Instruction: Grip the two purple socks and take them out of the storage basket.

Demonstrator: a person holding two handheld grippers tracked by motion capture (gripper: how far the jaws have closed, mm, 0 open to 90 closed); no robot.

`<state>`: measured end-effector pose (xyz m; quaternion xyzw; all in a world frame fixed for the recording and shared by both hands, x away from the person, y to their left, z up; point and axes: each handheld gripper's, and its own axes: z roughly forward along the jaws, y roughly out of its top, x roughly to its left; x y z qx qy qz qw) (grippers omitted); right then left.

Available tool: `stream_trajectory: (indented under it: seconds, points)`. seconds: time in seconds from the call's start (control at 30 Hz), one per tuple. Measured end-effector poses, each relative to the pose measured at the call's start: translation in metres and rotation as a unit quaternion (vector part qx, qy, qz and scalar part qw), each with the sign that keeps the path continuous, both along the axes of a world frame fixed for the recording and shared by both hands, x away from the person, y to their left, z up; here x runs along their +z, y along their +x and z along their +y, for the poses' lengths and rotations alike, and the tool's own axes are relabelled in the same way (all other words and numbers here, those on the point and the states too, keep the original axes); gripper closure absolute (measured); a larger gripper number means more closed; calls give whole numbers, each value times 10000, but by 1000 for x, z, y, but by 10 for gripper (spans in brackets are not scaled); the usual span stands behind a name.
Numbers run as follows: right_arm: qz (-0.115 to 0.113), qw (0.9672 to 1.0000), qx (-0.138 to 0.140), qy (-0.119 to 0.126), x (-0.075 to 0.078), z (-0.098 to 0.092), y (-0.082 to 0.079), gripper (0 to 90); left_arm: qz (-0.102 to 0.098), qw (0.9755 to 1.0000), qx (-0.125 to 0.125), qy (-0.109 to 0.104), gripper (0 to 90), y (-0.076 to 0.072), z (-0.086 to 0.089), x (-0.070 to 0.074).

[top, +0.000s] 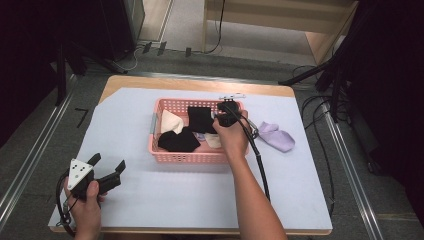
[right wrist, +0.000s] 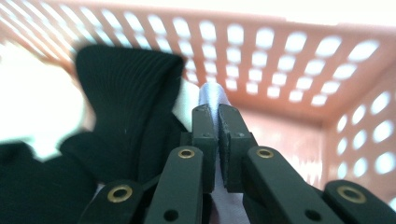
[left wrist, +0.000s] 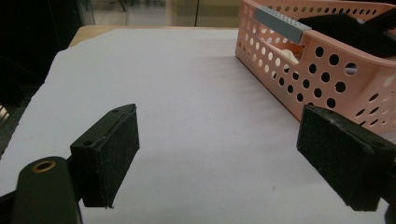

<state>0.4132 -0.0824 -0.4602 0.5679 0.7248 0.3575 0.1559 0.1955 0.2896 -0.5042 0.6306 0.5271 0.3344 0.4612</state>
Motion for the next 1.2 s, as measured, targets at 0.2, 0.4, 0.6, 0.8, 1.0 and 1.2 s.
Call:
stream_trajectory:
  seconds: [0.2,0.4,0.6,0.8,1.0,1.2]
  points:
    - [-990,9938,236,453,19,-10,-21,867,-8,10000,14,17,140,0,0,0]
    - [-1777,9813,430,601,33,-15,-40,867,-3,10000,20,23,139,0,0,0]
    - [-2186,9726,370,694,40,-21,-47,867,-11,10000,13,16,140,0,0,0]
    - [-2758,9571,200,864,53,-37,-56,867,-6,10000,8,17,139,0,0,0]
    - [-3076,9475,-179,856,61,-56,-62,867,-27,10000,9,14,140,0,-1,0]
    - [-3290,9395,-506,806,69,-76,-66,867,-29,10000,8,15,140,0,-1,0]
